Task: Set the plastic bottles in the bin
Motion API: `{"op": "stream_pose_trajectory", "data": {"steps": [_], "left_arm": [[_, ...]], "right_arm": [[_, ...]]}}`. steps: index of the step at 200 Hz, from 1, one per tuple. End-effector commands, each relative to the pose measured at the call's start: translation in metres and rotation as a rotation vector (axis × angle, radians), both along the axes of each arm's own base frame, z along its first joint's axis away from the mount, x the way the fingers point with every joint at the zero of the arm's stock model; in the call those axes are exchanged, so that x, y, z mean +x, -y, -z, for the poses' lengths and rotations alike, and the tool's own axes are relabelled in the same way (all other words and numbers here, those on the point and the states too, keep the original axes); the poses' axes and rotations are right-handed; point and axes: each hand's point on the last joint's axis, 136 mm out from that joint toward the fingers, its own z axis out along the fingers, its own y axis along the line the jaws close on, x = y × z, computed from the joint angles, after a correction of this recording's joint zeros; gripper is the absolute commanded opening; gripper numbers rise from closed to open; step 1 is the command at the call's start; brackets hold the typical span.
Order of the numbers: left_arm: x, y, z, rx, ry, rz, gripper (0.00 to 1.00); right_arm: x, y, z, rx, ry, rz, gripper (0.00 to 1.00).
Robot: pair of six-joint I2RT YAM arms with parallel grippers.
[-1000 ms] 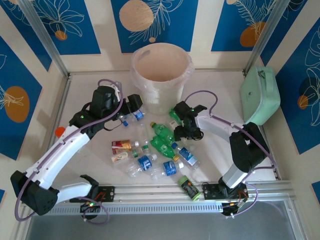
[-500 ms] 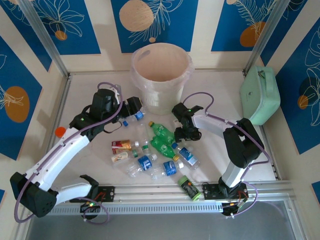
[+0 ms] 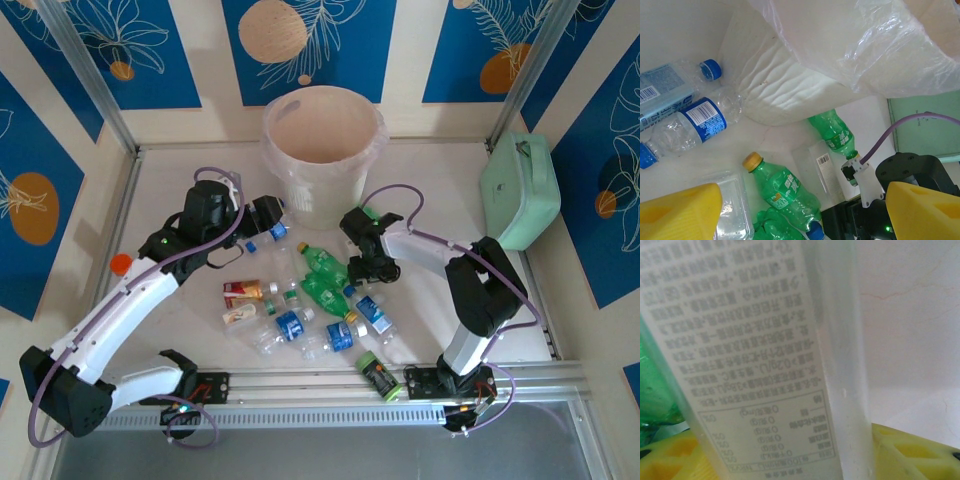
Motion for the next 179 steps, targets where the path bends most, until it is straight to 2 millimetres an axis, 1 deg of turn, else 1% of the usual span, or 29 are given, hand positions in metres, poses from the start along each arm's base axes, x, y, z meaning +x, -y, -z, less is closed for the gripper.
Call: {"op": "stream_pose_trajectory", "data": {"steps": [1,26,49,70,109,130,145,179], "left_arm": [[0.002,-0.007,-0.009,-0.012,0.029,-0.033,0.85],[0.002,-0.008,-0.01,-0.011,0.034,-0.038,0.85],[0.003,-0.009,-0.012,-0.011,0.036,-0.041,0.85],[0.004,-0.009,-0.015,-0.009,0.04,-0.042,0.85],[0.006,-0.012,-0.018,-0.002,0.049,-0.062,0.85],[0.007,-0.013,-0.019,-0.009,0.052,-0.071,0.85],[0.008,-0.012,-0.022,-0.024,0.057,-0.067,0.85],[0.007,-0.009,-0.027,-0.037,0.065,-0.056,0.85]], "right_arm": [[0.0,-0.001,-0.014,-0.003,0.035,0.002,0.57],[-0.002,0.0,-0.021,0.012,0.056,0.013,0.56],[-0.003,0.0,-0.033,0.034,0.08,0.025,0.54],[-0.006,0.0,-0.046,0.056,0.098,0.033,0.53],[-0.019,-0.003,-0.073,0.097,0.133,0.018,0.52],[-0.026,-0.011,-0.093,0.155,0.153,0.009,0.52],[-0.031,-0.021,-0.107,0.213,0.165,-0.014,0.49],[-0.042,-0.045,-0.141,0.317,0.184,-0.063,0.47]]}}
